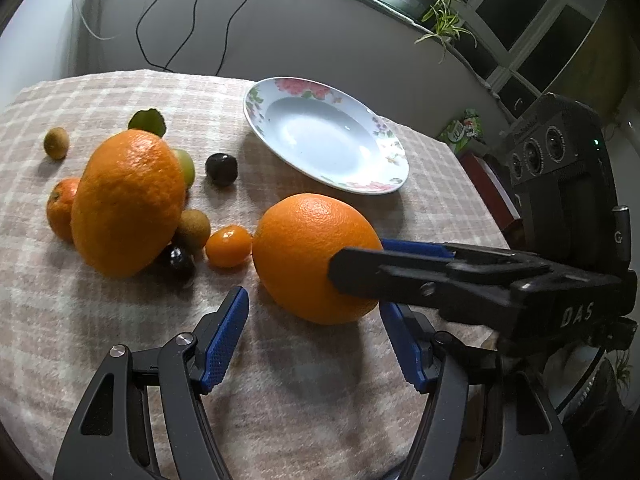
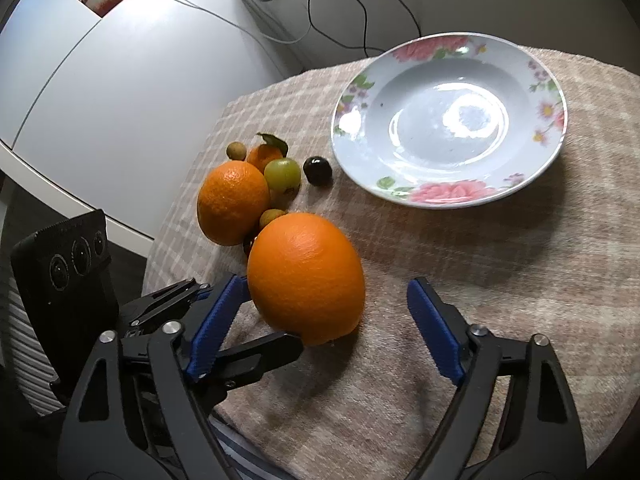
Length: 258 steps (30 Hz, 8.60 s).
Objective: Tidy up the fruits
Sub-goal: 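Move the right tool to the large orange and close its fingers around it, then lift the large orange with the right tool and carry it over the plate, then lower the orange onto the plate and open the right tool, then move the right tool to the small kumquat and grasp it, then grasp the tangerine with the left tool while the right tool lifts the kumquat, then carry the tangerine and kumquat to the plate and release both tools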
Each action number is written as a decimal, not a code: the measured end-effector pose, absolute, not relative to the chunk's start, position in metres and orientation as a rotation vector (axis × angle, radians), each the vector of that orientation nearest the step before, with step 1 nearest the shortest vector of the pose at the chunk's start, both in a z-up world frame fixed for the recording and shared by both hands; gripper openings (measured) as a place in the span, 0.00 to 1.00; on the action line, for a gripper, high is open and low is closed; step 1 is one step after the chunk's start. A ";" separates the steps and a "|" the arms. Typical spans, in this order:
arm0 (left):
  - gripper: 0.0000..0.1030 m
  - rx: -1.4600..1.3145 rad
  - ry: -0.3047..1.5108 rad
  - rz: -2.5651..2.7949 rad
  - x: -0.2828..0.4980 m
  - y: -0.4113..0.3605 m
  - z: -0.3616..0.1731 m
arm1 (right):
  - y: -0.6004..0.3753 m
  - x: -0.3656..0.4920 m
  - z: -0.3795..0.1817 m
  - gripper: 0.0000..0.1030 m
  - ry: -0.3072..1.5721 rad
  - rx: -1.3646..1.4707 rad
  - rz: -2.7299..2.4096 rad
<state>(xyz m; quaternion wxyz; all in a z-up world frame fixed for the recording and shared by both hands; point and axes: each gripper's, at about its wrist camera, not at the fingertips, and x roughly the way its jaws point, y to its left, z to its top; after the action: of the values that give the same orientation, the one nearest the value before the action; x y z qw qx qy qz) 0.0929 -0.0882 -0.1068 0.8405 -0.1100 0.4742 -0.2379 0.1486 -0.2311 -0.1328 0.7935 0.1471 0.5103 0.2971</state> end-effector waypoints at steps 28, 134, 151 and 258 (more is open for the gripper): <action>0.65 -0.121 0.920 -0.506 0.090 -0.104 -0.090 | -0.221 0.141 -0.120 0.65 1.076 0.278 0.678; 0.66 -0.140 0.795 -0.372 0.078 -0.010 -0.062 | -0.220 0.101 -0.033 0.90 0.691 -0.045 0.516; 0.43 -0.173 0.840 -0.298 0.087 0.045 -0.091 | -0.172 0.097 -0.077 0.63 0.782 -0.206 0.557; 0.34 -0.028 0.792 -0.624 0.160 -0.086 -0.059 | -0.250 0.172 -0.096 0.33 0.844 -0.078 0.458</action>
<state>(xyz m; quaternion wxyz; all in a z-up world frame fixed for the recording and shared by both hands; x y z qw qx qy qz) 0.1598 -0.0859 -0.0592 0.8755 -0.0134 0.3795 -0.2988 0.1718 -0.2500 -0.0959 0.8861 -0.0375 0.4060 0.2203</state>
